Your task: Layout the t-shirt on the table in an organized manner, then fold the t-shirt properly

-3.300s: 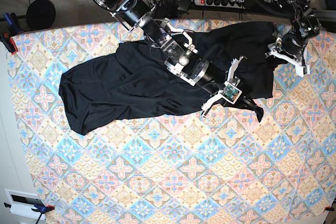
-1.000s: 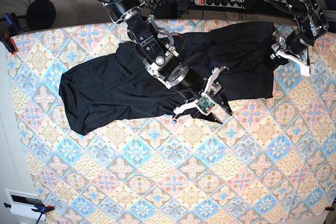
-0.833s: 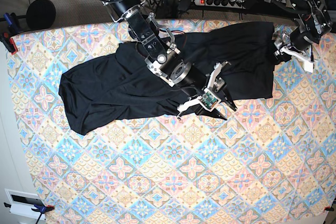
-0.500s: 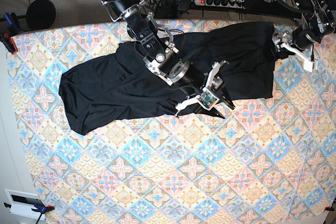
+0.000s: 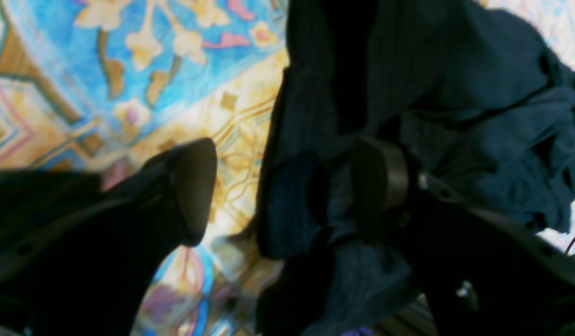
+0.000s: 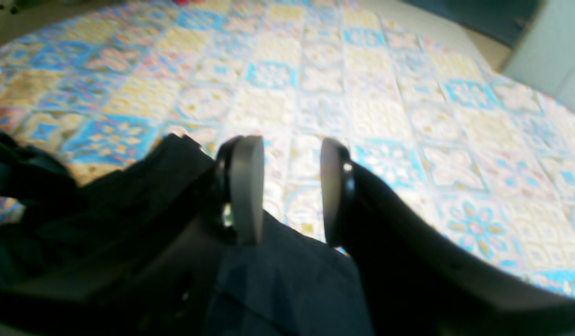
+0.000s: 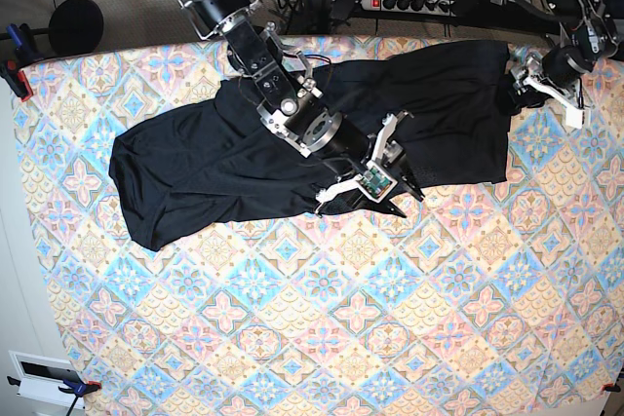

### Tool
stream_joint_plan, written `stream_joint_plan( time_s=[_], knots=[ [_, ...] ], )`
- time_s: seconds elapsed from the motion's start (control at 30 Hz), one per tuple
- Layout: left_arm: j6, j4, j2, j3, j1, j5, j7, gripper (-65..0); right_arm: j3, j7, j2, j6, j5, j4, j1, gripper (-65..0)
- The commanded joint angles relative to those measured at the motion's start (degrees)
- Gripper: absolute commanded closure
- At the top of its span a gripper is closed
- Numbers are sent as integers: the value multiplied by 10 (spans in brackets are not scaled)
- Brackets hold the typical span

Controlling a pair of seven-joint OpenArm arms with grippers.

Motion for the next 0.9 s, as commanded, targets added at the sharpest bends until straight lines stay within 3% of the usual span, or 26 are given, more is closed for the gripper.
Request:
stream_joint_plan(
  time_s=[0.0, 0.2, 0.43, 0.63, 0.87],
  knots=[
    [-2, 2, -3, 0, 2, 5, 11, -449, -1, 16, -7, 0, 3, 13, 8, -196],
    [-8, 1, 22, 0, 1, -4, 11, -513, -1, 16, -7, 0, 3, 13, 8, -196],
    [-13, -6, 33, 1, 1, -55, 14, -512, -1, 15, -7, 0, 3, 13, 8, -196],
    [-13, -7, 35, 24, 1, -60, 12, -512, -1, 14, -7, 0, 3, 13, 8, -196],
    [-13, -18, 69, 29, -13, -55, 12, -514, -1, 14, -7, 0, 3, 13, 8, -196]
  ],
)
